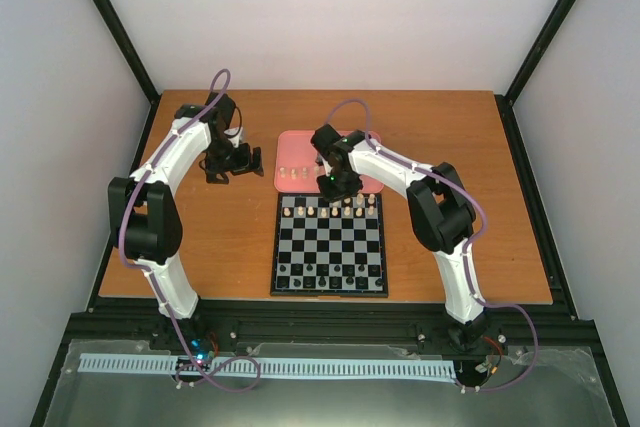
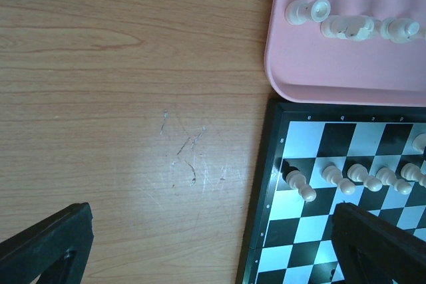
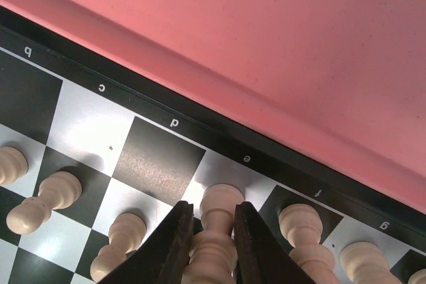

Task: Set up the chess pieces on the board
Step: Place the chess piece on the chessboard, then pick up the chess piece from the storage box.

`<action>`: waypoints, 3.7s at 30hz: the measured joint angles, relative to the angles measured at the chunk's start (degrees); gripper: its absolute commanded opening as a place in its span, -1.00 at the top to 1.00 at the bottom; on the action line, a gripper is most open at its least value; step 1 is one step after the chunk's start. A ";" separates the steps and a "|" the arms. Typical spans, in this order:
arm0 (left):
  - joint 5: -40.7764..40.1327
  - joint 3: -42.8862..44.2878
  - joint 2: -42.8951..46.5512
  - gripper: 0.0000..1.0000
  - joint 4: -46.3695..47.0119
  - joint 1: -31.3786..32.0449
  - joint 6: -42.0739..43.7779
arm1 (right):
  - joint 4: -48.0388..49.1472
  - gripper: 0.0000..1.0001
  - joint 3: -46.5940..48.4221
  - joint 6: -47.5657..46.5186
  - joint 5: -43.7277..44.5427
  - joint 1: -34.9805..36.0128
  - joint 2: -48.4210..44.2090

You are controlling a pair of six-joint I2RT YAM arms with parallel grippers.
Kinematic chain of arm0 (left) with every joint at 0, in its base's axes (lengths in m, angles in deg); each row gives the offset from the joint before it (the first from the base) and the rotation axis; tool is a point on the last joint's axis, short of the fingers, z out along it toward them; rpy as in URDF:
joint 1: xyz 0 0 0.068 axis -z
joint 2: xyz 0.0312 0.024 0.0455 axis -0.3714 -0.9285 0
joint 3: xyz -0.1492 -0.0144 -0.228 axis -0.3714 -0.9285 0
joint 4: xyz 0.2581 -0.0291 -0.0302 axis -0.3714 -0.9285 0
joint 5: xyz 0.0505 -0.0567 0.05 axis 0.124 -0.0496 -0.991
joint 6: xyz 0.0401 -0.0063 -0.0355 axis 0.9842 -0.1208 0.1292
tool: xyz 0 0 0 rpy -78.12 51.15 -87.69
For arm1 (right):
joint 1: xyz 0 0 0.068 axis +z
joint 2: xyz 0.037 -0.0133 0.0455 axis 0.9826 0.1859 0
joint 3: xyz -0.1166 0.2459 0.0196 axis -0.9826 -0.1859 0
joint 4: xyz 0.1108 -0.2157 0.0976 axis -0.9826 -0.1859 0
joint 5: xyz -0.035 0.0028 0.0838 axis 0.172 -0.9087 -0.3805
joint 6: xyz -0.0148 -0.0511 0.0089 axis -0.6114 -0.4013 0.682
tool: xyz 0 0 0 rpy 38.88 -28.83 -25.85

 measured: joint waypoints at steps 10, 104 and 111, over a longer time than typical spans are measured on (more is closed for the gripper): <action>0.00 -0.02 0.00 -1.00 0.00 0.00 0.00 | 0.07 0.58 0.42 -0.13 0.44 0.00 0.22; 0.24 -0.15 0.02 -1.00 0.00 0.00 0.00 | -4.39 0.27 35.15 -1.29 -2.47 -3.63 22.73; 0.24 -0.11 -0.35 -1.00 0.00 0.00 0.00 | -4.96 0.26 34.97 -1.46 -2.93 -3.58 22.73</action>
